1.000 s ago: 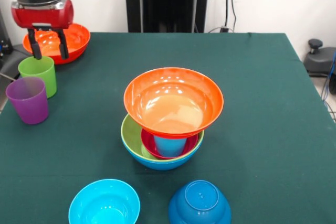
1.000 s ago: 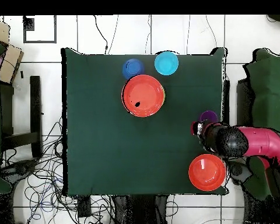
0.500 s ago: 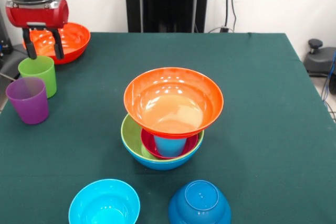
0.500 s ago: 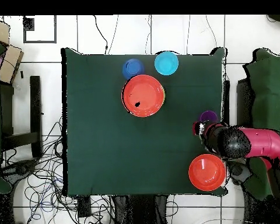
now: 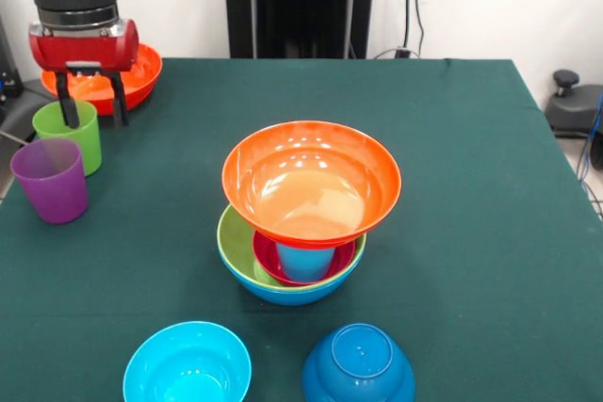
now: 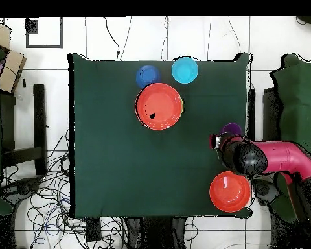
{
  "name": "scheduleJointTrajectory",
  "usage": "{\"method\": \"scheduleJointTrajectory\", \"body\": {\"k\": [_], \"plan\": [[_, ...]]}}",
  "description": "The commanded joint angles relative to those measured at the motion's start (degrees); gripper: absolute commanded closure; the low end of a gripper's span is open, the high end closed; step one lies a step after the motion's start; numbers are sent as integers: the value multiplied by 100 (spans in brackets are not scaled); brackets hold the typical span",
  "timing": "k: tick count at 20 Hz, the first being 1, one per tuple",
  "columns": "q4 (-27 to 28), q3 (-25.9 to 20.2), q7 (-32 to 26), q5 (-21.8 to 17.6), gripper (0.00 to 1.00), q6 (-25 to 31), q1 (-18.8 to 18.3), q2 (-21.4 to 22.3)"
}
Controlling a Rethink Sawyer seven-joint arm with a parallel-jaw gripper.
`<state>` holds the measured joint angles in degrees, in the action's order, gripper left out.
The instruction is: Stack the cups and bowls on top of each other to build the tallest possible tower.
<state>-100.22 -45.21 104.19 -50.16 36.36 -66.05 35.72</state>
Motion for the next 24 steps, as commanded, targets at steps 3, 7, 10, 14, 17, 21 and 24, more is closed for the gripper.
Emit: {"method": "scheduleJointTrajectory", "body": {"k": [3,7,10,14,17,21,24], "plan": [[-36,90,-1266,-691,0,-356,233,-394],[-42,62,-1407,-746,0,-344,125,-455],[-72,63,-1428,-798,0,-372,60,-474],[-88,52,-1463,-871,0,-403,-31,-546],[-240,-17,-1515,-798,0,-313,-147,-373],[-449,-175,-1639,-519,0,-40,-300,-6],[-505,-171,-1608,-571,0,-52,-354,-22]]}}
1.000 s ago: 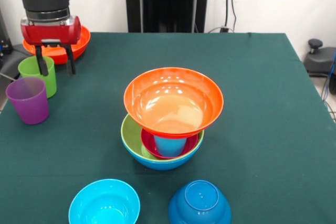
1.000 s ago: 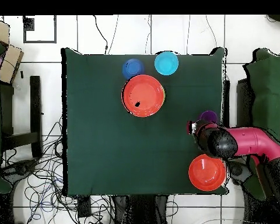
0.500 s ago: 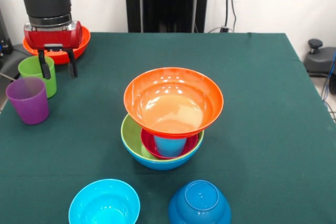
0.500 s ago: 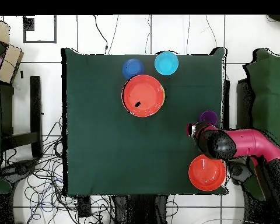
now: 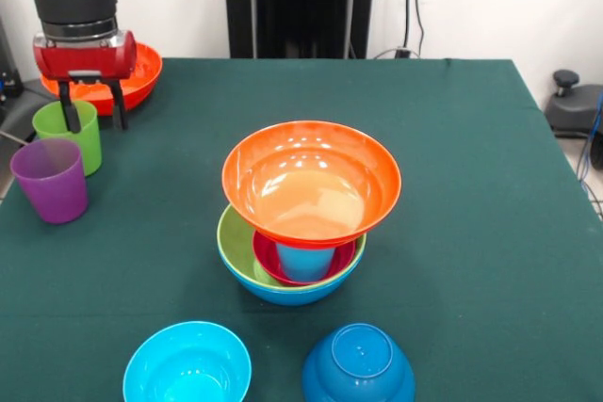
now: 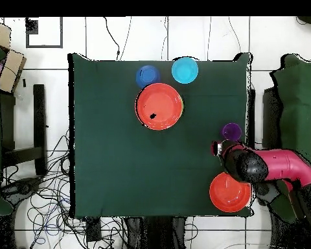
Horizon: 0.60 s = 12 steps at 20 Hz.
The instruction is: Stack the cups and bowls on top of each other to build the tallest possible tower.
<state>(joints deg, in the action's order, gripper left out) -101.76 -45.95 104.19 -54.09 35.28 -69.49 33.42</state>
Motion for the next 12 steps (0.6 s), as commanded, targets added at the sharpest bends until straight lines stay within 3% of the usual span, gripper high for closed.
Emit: {"method": "scheduleJointTrajectory", "body": {"k": [1,8,12], "plan": [[-357,-72,-1565,-246,0,-4,-13,159],[-624,-78,-1343,-313,0,-116,-41,357],[-612,119,-1106,-656,0,-375,75,181]]}}
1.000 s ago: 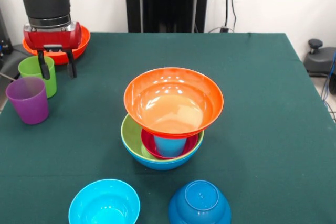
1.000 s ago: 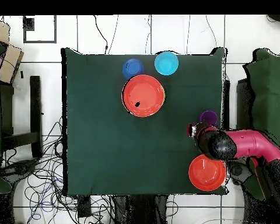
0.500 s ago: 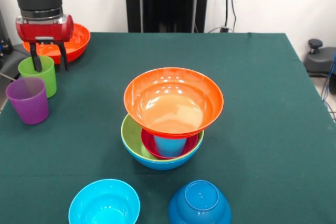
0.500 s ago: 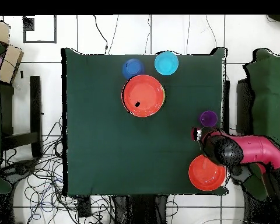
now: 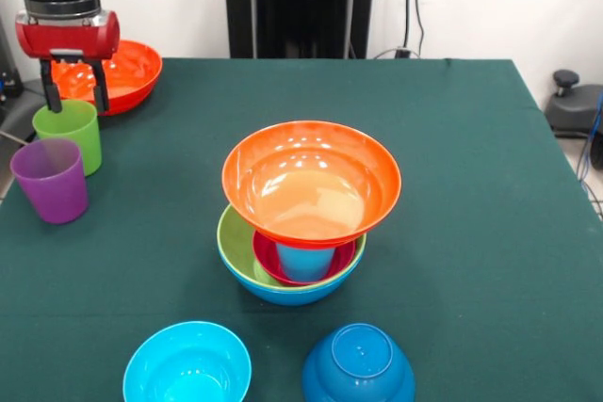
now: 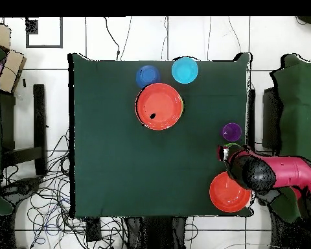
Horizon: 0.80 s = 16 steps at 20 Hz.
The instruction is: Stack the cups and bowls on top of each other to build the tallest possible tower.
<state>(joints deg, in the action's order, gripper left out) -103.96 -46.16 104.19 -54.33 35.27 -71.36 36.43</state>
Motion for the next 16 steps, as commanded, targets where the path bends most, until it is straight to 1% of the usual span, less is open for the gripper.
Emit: {"method": "scheduleJointTrajectory", "body": {"k": [1,4,9,13,16], "plan": [[-426,221,-986,-780,0,-515,291,-166],[-563,454,-616,-1177,0,-880,381,-221],[-802,830,-2,-1720,0,-1290,696,-57],[-850,886,-208,-1744,0,-1397,674,-65],[-802,830,-551,-1640,0,-1351,538,-125]]}}
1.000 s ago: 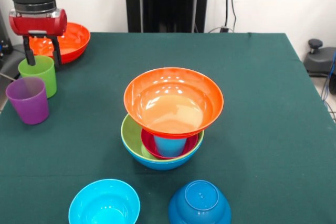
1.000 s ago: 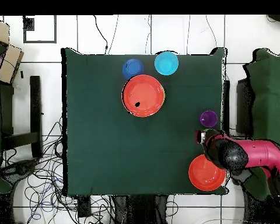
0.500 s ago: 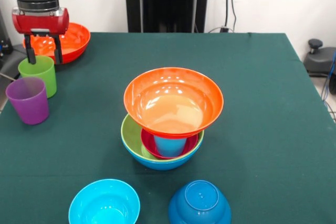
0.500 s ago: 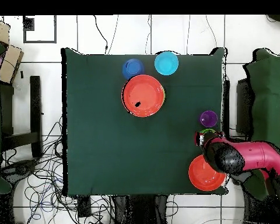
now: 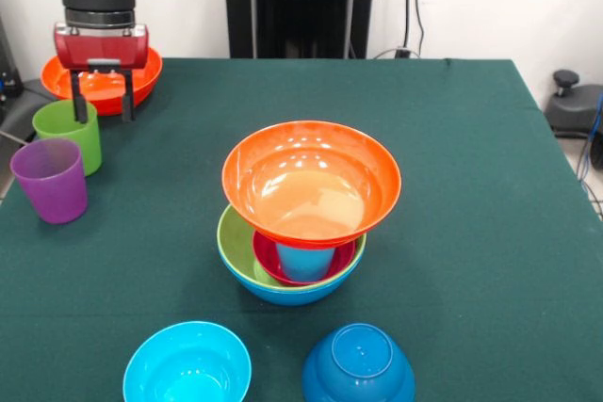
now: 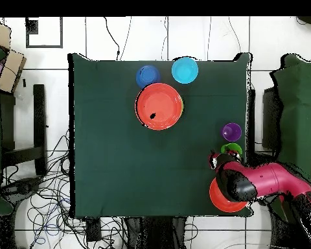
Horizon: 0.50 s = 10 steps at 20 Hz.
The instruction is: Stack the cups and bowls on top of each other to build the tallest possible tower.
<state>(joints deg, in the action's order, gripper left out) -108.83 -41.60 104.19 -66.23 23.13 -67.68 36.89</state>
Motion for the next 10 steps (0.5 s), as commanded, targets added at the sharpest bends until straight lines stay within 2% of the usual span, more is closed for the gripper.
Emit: {"method": "scheduleJointTrajectory", "body": {"k": [1,10], "plan": [[-320,381,-589,-443,0,-132,149,-176],[-212,412,-862,-443,0,-83,54,-258]]}}
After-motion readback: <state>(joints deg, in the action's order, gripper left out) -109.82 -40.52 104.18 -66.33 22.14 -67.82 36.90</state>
